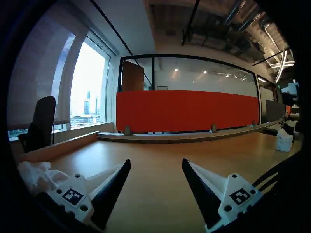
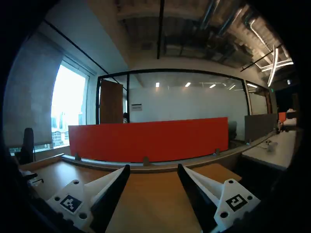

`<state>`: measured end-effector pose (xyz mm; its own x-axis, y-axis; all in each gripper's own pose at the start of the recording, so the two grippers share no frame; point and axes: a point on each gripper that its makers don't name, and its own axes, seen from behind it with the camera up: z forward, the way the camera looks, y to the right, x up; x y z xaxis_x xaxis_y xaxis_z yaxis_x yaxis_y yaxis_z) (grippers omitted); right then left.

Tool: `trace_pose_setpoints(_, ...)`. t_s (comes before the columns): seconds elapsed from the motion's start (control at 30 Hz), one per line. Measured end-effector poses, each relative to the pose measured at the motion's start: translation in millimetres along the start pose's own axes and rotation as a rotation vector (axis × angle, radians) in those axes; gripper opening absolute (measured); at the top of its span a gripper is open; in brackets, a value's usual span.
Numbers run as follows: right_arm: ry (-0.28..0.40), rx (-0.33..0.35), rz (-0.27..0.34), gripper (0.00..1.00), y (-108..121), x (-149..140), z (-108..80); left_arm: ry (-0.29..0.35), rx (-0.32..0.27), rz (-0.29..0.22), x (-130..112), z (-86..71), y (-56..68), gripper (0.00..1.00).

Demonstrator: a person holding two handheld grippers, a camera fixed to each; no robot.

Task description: Fold towel

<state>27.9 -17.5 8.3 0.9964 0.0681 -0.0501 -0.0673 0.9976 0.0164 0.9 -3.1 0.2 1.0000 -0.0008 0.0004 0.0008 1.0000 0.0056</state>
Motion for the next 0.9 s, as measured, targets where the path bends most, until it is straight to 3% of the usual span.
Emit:
trace_pose_setpoints(0.47,-0.002,-0.01,-0.015,0.94,14.8,-34.9,-4.2,0.0,0.0,0.0,0.1,0.0,0.4,0.98)
trace_pose_setpoints(0.9,-0.03,-0.019,-0.021,0.94,24.8,-90.7,-4.9,0.0,0.0,0.0,-0.1,0.6,0.1,0.98)
